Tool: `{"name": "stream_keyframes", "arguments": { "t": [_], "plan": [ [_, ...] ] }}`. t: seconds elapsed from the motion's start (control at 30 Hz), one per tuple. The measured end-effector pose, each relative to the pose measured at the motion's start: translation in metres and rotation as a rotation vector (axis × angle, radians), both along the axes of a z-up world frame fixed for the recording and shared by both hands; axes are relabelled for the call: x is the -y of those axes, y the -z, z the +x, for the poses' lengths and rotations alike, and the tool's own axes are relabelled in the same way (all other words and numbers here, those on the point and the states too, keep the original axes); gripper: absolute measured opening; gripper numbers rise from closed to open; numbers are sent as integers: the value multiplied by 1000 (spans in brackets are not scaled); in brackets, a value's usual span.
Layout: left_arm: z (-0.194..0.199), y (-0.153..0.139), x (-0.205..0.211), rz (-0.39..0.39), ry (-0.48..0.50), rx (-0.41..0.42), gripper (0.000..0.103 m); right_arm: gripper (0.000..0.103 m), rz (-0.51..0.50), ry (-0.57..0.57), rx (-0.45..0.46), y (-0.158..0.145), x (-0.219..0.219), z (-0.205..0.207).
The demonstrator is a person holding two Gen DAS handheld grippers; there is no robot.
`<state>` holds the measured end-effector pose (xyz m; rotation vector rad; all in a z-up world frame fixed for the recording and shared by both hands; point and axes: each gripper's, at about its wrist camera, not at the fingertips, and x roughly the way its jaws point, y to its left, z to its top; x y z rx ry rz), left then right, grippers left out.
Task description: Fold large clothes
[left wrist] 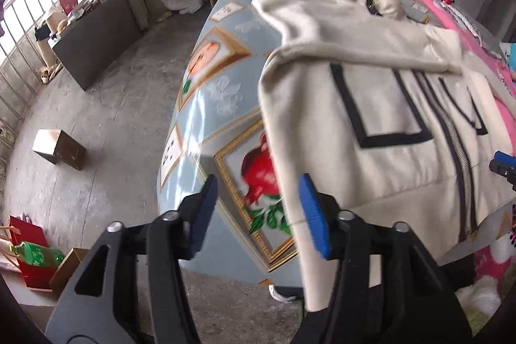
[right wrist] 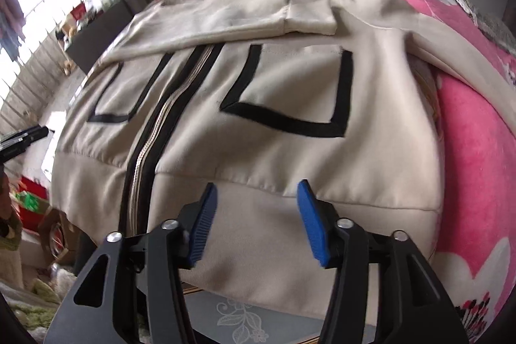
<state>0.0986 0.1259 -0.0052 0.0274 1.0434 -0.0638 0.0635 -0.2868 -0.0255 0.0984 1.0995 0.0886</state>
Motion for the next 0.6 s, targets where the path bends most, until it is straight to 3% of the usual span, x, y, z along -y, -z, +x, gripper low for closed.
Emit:
{"name": "stream_keyframes", "arguments": {
  "t": [0.03,0.17,0.4,0.6],
  "plan": [
    [4,-5,6,-9,9,10,64,66,11,32,5,-2,9,2],
    [39,-18,50,-78,75,41,83,67,74,138,17,-17,51,15],
    [117,-6,114,-82,78,40,83,73,117,342,81,-48,155,25],
    [179,27,130,-47,24,-8,83,73,202,618,87,-44,274,17]
  ]
}}
